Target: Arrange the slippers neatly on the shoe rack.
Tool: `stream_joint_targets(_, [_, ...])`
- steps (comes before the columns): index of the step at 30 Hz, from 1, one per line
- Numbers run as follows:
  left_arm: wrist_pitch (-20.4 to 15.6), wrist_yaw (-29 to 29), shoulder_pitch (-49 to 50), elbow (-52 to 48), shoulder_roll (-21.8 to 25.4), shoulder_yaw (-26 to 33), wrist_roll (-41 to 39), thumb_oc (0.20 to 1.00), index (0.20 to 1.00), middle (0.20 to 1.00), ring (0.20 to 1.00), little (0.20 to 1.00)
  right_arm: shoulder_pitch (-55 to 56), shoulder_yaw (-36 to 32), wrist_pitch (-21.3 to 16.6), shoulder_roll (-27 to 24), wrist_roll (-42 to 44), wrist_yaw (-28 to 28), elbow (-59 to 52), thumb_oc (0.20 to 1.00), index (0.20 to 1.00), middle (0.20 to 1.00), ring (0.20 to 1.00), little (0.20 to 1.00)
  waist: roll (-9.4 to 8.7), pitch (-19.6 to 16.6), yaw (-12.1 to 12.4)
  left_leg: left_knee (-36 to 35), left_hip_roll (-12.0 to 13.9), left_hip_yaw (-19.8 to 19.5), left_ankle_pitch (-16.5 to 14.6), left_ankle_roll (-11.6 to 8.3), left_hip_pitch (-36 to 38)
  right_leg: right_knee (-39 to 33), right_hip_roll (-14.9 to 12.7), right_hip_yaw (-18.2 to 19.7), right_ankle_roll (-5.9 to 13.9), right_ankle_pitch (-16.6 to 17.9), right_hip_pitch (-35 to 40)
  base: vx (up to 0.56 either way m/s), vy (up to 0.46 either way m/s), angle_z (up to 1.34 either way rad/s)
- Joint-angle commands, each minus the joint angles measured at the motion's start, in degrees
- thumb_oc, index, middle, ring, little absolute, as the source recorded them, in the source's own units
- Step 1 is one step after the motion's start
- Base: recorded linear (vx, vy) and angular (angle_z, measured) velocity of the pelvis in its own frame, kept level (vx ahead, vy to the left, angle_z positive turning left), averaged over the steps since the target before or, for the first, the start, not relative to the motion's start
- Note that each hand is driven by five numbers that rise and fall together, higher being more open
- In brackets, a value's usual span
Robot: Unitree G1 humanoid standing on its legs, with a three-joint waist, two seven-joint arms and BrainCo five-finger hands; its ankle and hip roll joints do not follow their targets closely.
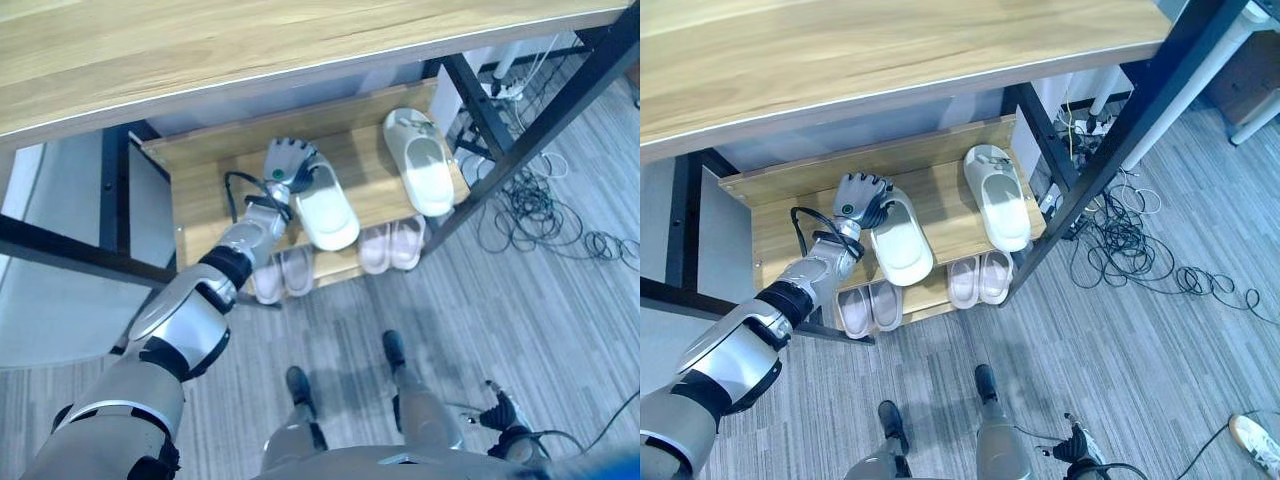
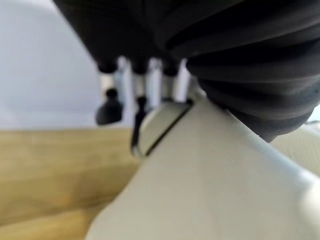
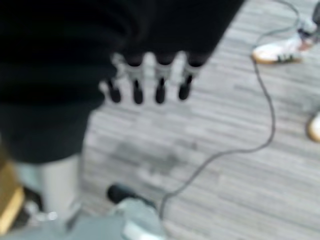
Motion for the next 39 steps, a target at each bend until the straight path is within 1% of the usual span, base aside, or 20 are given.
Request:
stream_joint_targets(1, [-0.04, 0.85, -9.78, 5.27, -0.97, 0.11, 2.29, 0.2, 0.2, 0.2, 0.2, 0.2, -4.2, -0.13, -1.27, -4.98, -1.41, -1.8, -1.44, 1.0, 1.0, 1.0, 1.0, 1.0, 3.55, 4.93, -0.72, 0.81, 3.13, -2.93, -0.12, -1.6, -1.74, 3.93, 0.0, -0.41, 2.74, -4.13, -3.19, 0.0, -0.034, -0.04])
stream_joint_targets(2, [0.1, 0.89, -10.62, 5.97, -1.19, -0.11, 2.01, 0.2, 0.2, 0.2, 0.2, 0.2, -4.32, 0.16, -1.38, -5.07, -1.47, -1.89, -1.57, 1.0, 1.0, 1.0, 1.0, 1.0, 3.48, 5.11, -0.88, 0.81, 3.3, -2.78, -0.07, -1.67, -1.91, 4.07, 0.11, -0.32, 2.71, -4.1, -3.56, -0.02, -0.045, -0.05])
stream_joint_targets(3, [-0.27, 1.36, -10.32, 5.08, -1.57, 0.18, 2.38, 0.2, 0.2, 0.2, 0.2, 0.2, -5.17, 0.65, -1.76, -6.01, -2.55, -2.82, -2.11, 1.0, 1.0, 1.0, 1.0, 1.0, 3.4, 5.33, -0.5, 0.81, 3.37, -2.96, 0.03, -1.69, -2.18, 4.11, 0.14, -0.33, 2.61, -4.15, -3.79, 0.0, -0.097, -0.12])
stream_joint_targets(4, [0.75, 1.83, -11.12, 6.15, -3.66, 0.4, 2.12, 0.2, 0.2, 0.2, 0.2, 0.2, -5.37, 0.83, -1.56, -6.14, -1.95, -2.85, -2.68, 1.0, 1.0, 1.0, 1.0, 1.0, 3.31, 5.4, -0.68, 0.81, 3.63, -2.92, 0.24, -1.74, -2.61, 4.35, 0.5, -0.22, 2.55, -4.16, -4.44, 0.0, -0.087, -0.17])
stream_joint_targets(5, [0.75, 1.76, -12.21, 6.87, -4.6, 0.3, 1.69, 0.2, 0.2, 0.2, 0.2, 0.2, -5.14, 1.08, -1.4, -5.94, -2.22, -3.2, -3.12, 1.0, 1.0, 1.0, 1.0, 1.0, 3.23, 5.45, -0.89, 0.81, 3.83, -2.69, 0.32, -1.84, -2.74, 4.43, 0.62, -0.12, 2.52, -4.16, -4.75, 0.01, -0.089, -0.14])
stream_joint_targets(6, [0.78, 2.03, -13.76, 7.36, -5.01, 0.07, 0.93, 0.2, 0.2, 0.2, 0.2, 0.2, -5.1, 1.18, -1.51, -5.79, -1.97, -3.17, -3.46, 1.0, 1.0, 1.0, 1.0, 1.0, 3.14, 5.52, -1.11, 0.81, 3.98, -2.61, 0.44, -1.9, -2.9, 4.57, 0.73, -0.05, 2.47, -4.18, -5.08, 0.0, -0.052, -0.08])
stream_joint_targets(10, [1.54, 3.22, -14.38, 8.23, -5.38, -0.23, 1.56, 0.2, 0.2, 0.2, 0.2, 0.2, -4.44, 1.58, -1.73, -5.52, -2.02, -3.75, -3.68, 1.0, 1.0, 1.0, 1.0, 1.0, 3.08, 5.76, -1.4, 0.81, 4.47, -2.3, 0.52, -1.99, -3.26, 5.91, 1.1, 0.21, 2.23, -4.8, -6.39, 0.01, -0.046, -0.08])
stream_joint_targets(15, [1.65, 2.97, -14.94, 9.86, -7.61, -0.02, 0.24, 0.2, 0.2, 0.2, 0.2, 0.2, -4.93, 1.68, -1.9, -5.21, -0.92, -4.01, -3.21, 1.0, 1.0, 1.0, 1.0, 1.0, 3.13, 6.56, -1.85, 0.81, 4.79, -1.67, 0.42, -2.06, -3.15, 8.45, 1.52, 1.12, 1.99, -5.88, -8.29, 0.01, -0.031, -0.03])
stream_joint_targets(20, [1.4, 2.65, -16.55, 12.12, -8.45, -0.24, -1.34, 0.2, 0.2, 0.2, 0.2, 0.2, -5.89, 2.24, -2.17, -4.64, 0.07, -3.79, -2.15, 1.0, 1.0, 1.0, 1.0, 1.0, 3.05, 6.35, -1.87, 0.81, 5.37, -0.74, 0.72, -2.4, -3.39, 8.53, 2.26, 1.73, 1.91, -5.4, -9.66, 0.03, -0.031, -0.1])
stream_joint_targets(27, [0.74, 2.86, -18.27, 12.63, -8.53, 0.11, -3.81, 0.2, 0.2, 0.2, 0.2, 0.2, -6.55, 2.85, -2.01, -4.54, 0.16, -3.62, -1.49, 1.0, 1.0, 1.0, 1.0, 1.0, 3.3, 6.1, -1.87, 0.81, 5.82, -0.95, 0.85, -2.68, -4.06, 9.39, 2.54, 1.38, 1.66, -6.16, -10.69, 0.02, -0.031, -0.02])
stream_joint_targets(32, [1.42, 3.03, -19.74, 14.46, -8.49, -0.58, -3.58, 0.2, 0.2, 0.2, 0.2, 0.2, -6.66, 3.24, -2.61, -4.43, 0.55, -3.86, -0.91, 1.0, 1.0, 1.0, 1.0, 1.0, 3.02, 5.69, -2.21, 0.81, 6.45, -0.52, 0.81, -2.99, -4.39, 9.83, 3.28, 1.53, 1.56, -6.18, -11.79, 0.02, -0.022, -0.01])
stream_joint_targets(39, [1.78, 3.25, -20.57, 15.64, -9.43, -0.35, -3.9, 0.2, 0.2, 0.2, 0.2, 0.2, -6.36, 3.25, -2.88, -4.36, 0.99, -3.9, -0.49, 1.0, 1.0, 1.0, 1.0, 1.0, 2.99, 5.33, -2.55, 0.81, 6.57, -0.71, 0.97, -3.07, -4.94, 10.22, 3.34, 1.26, 1.35, -6.36, -12.57, 0.01, -0.025, -0.04])
